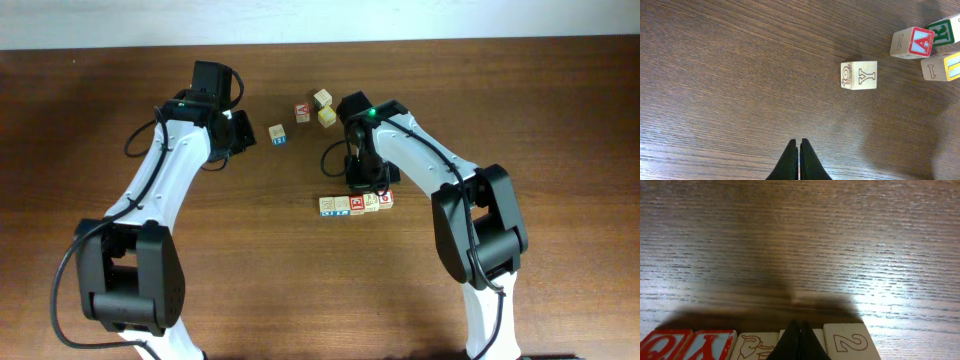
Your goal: Rotate 5 blocks
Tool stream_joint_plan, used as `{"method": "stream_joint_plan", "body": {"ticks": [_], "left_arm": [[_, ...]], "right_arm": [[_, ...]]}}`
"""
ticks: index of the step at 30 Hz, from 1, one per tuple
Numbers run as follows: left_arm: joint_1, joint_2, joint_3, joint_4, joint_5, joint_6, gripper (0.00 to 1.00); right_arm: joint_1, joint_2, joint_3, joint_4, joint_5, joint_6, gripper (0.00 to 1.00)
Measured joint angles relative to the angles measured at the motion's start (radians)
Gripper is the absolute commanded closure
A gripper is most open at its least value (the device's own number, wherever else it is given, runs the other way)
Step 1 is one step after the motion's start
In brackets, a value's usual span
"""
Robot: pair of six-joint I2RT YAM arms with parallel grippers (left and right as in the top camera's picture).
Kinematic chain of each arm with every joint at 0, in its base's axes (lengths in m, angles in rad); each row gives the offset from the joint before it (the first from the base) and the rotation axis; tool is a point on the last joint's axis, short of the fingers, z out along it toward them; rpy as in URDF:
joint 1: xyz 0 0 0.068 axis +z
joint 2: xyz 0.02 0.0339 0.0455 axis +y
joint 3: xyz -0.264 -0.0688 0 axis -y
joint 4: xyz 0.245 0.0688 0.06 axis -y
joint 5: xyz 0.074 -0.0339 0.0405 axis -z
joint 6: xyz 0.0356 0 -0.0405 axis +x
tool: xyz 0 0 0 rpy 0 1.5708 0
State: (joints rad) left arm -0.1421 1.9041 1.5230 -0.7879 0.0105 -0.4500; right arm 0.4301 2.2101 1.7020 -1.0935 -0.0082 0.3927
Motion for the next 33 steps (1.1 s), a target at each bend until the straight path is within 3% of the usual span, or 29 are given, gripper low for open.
{"method": "stream_joint_plan", "body": {"ticks": [33], "left_arm": [[-0.018, 0.0, 0.0, 0.018, 0.0, 0.0, 0.97]], "right_arm": [[0.0, 0.0, 0.0, -0.019, -0.011, 0.0, 0.96]]}}
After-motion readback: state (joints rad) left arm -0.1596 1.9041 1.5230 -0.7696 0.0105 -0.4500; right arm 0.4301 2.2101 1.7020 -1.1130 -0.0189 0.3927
